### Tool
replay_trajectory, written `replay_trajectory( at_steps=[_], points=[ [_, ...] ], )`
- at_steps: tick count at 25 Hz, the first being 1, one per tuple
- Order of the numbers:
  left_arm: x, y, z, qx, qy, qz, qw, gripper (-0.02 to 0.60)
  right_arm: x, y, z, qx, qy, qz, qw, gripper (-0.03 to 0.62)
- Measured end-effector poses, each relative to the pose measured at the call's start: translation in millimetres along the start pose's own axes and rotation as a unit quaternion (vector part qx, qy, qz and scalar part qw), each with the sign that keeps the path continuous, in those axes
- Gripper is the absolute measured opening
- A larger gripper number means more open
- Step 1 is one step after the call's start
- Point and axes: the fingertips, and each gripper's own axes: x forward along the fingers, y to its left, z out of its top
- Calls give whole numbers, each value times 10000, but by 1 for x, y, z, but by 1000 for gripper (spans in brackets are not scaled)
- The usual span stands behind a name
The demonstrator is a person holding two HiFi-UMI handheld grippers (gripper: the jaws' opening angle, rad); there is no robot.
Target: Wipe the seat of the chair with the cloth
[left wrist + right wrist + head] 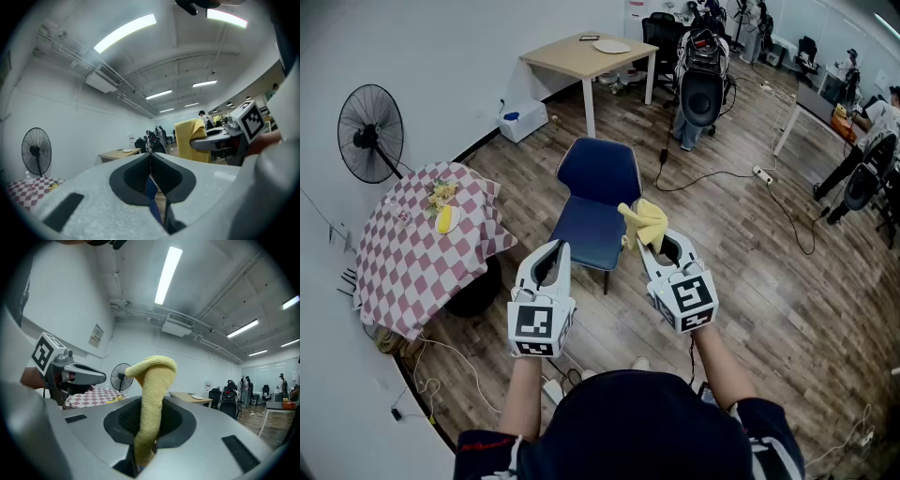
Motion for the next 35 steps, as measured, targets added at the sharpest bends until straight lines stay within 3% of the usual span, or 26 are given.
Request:
replay_trajectory(
  at_steps=[18,27,32,35],
  points=[
    [10,-48,-25,-102,436,150,9989,18,-18,-31,-32,162,151,243,9995,49],
    [20,-85,-44,208,672,329,9970,18,-25,-55,-63,237,196,521,9982,49],
    [28,-86,-47,43,676,416,9968,18,-22,-60,-74,244,219,648,9974,49],
    [34,-85,-45,148,715,398,9965,18,-19,-64,-74,261,211,654,9973,48]
  ],
)
